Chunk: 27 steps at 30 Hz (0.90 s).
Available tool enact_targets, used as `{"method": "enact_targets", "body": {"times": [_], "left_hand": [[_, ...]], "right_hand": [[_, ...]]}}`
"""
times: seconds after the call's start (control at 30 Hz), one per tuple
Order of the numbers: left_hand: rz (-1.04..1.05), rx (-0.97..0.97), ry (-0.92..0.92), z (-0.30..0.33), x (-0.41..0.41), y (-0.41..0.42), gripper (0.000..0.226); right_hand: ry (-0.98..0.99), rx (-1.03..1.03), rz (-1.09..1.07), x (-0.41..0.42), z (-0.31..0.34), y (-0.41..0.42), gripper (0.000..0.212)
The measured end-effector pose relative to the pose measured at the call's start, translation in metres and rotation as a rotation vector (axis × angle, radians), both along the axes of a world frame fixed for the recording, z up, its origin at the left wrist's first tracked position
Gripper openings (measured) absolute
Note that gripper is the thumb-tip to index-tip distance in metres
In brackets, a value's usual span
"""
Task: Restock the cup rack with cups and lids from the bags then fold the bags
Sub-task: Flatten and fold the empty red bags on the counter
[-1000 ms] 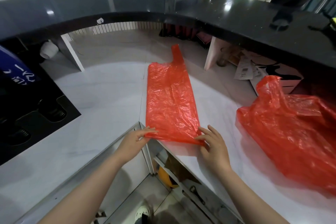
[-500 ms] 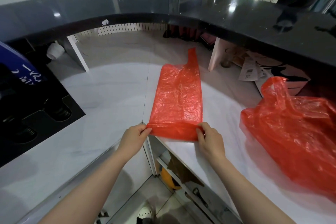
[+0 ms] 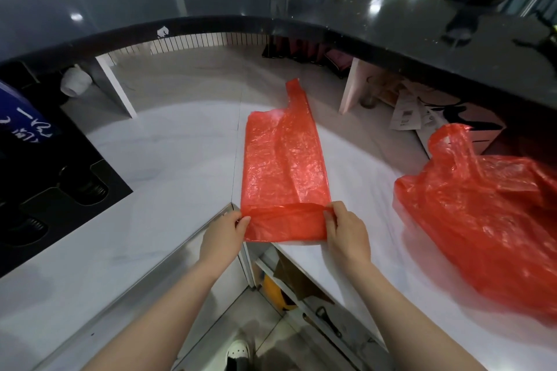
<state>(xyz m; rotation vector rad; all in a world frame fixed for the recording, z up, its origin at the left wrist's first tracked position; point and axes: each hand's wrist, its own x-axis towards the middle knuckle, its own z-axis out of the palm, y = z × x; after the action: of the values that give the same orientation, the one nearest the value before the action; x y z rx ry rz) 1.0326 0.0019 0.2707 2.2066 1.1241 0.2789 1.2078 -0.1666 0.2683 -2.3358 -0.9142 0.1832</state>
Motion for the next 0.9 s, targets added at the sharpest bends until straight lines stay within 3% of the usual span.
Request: {"method": "enact_targets", "body": {"times": [0.27, 0.37, 0.4, 0.5, 0.63, 0.73, 0.8, 0.83, 0.9], "left_hand": [[0.046, 0.065, -0.013, -0.002, -0.003, -0.003, 0.034], [0.084, 0.075, -0.035, 0.004, -0.003, -0.009, 0.010], [0.091, 0.116, -0.051, 0.007, -0.002, -0.011, 0.012], [-0.133, 0.338, -0.058, 0.015, 0.010, -0.019, 0.053], [-0.691, 0.488, 0.212, 0.011, 0.035, -0.040, 0.062], [-0.689, 0.446, 0.353, -0.011, 0.044, -0.049, 0.071], [-0.666, 0.420, 0.372, -0.015, 0.047, -0.049, 0.073], [-0.657, 0.416, 0.374, -0.016, 0.048, -0.047, 0.073], [-0.636, 0.418, 0.375, -0.016, 0.049, -0.044, 0.073]], "right_hand": [[-0.118, -0.120, -0.037, -0.004, -0.003, 0.004, 0.028], [-0.139, -0.162, -0.056, -0.006, -0.003, 0.007, 0.028], [-0.140, -0.172, -0.066, -0.007, -0.004, 0.007, 0.029], [-0.166, -0.168, -0.065, -0.008, -0.002, 0.008, 0.032], [-0.186, -0.138, -0.050, -0.009, -0.001, 0.010, 0.037], [-0.323, -0.044, 0.008, -0.014, -0.001, 0.007, 0.043], [-0.541, 0.005, 0.244, -0.016, -0.001, 0.007, 0.047], [-0.540, -0.056, 0.346, -0.014, -0.001, 0.009, 0.050], [-0.313, -0.244, 0.386, -0.007, 0.000, 0.014, 0.056]]}}
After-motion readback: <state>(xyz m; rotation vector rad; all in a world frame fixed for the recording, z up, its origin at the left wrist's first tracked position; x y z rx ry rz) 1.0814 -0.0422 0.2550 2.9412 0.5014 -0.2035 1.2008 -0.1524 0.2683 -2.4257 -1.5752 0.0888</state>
